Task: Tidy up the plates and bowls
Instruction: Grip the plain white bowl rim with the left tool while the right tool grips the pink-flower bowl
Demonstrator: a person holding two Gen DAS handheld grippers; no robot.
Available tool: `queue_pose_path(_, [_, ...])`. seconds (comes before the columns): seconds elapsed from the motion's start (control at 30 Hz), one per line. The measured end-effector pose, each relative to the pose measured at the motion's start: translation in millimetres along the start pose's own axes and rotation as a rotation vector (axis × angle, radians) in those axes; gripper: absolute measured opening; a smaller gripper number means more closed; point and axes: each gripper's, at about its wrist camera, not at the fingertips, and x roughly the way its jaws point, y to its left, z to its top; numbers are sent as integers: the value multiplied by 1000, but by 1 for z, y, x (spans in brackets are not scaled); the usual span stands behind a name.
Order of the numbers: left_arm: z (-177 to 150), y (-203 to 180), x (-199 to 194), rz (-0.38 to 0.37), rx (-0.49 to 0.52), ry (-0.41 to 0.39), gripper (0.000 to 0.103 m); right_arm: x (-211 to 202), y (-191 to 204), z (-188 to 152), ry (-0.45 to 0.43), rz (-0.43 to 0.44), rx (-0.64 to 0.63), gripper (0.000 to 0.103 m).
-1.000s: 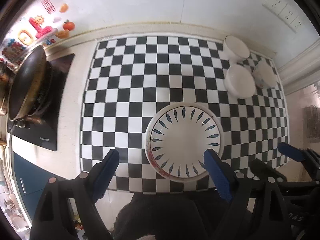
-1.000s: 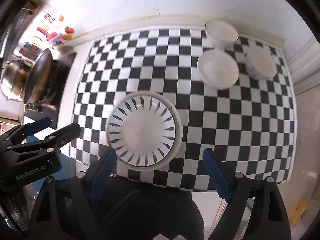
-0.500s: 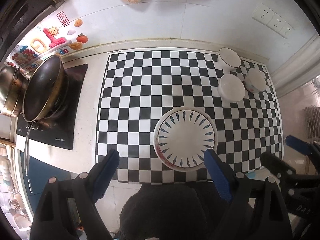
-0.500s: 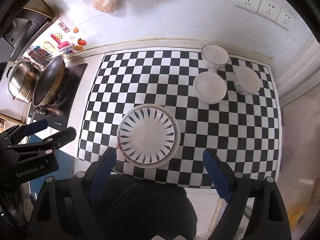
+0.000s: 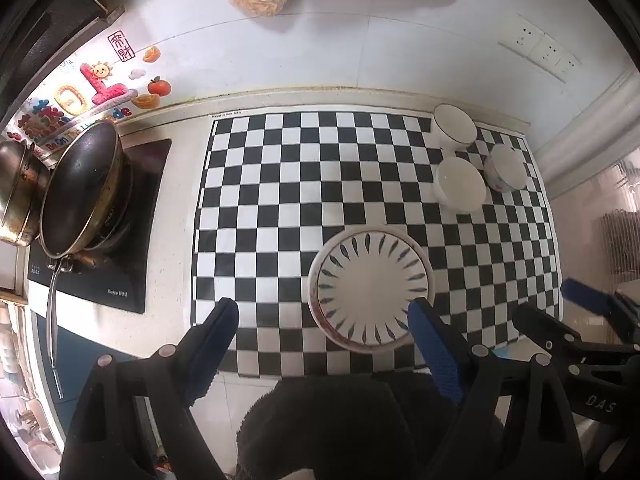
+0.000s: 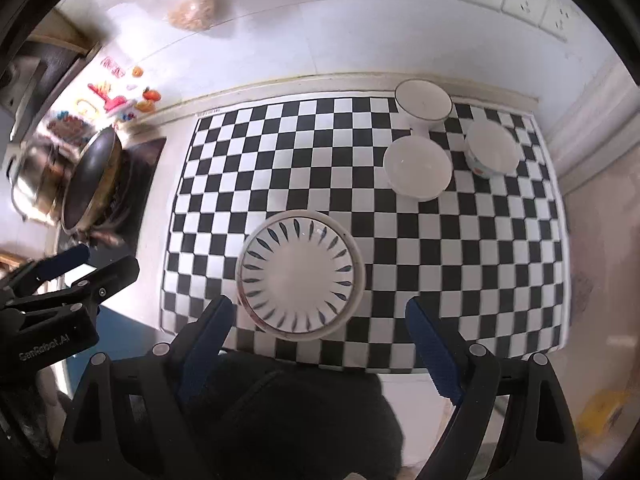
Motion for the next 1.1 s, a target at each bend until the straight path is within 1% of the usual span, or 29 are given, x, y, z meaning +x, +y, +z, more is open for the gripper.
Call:
queue_pose_path(0.07, [7, 3, 6, 11, -1, -25, 86, 7, -7, 2, -10, 11, 46, 90])
queue_pose_path(0.13, [13, 6, 12, -8, -7, -40, 86, 15, -16, 7, -22, 7, 96, 90])
queue_pose_path(0.2, [23, 8, 23, -30, -10, -35, 86, 21, -26, 12, -38, -8, 141, 90])
queue_pose_path(0.33, [42, 3, 43, -70, -3, -39, 86, 35, -60, 24, -82, -20, 247, 90])
queue_pose_path(0.43, [59, -8, 61, -98, 3, -45, 87, 48, -87, 36, -100, -20, 309, 90])
queue_pose_path(0.47, [66, -15, 69, -94, 3, -48, 86, 55, -99, 42, -104, -23, 330, 90])
queue_pose_path(0.57, [84, -36, 91, -127, 10, -39, 86, 76, -129, 57, -107, -15, 362, 90])
queue_pose_path(0.63, [96, -55, 107, -156, 30, -17, 86, 99, -154, 71, -87, -15, 379, 90])
queue_pose_path(0.8, [123, -109, 154, -149, 58, 16, 86, 153, -206, 97, -21, 44, 410, 90])
queue_pose_path(0.87, [134, -128, 178, -143, 52, 45, 79, 176, -222, 111, 11, 52, 396, 89])
queue_pose_path(0.9, [138, -135, 188, -141, 46, 61, 69, 186, -227, 117, 24, 66, 390, 88])
queue_pose_path(0.97, [149, -152, 216, -131, 36, 108, 62, 205, -236, 127, 52, 92, 376, 85])
queue_pose_path(1.0, [151, -156, 222, -127, 31, 120, 55, 215, -239, 133, 70, 104, 371, 83])
queue_pose_path(1.03, [155, -162, 233, -123, 25, 136, 52, 224, -242, 138, 84, 120, 363, 81])
queue_pose_path(1.1, [163, -173, 255, -120, 16, 177, 49, 238, -243, 146, 109, 133, 336, 75])
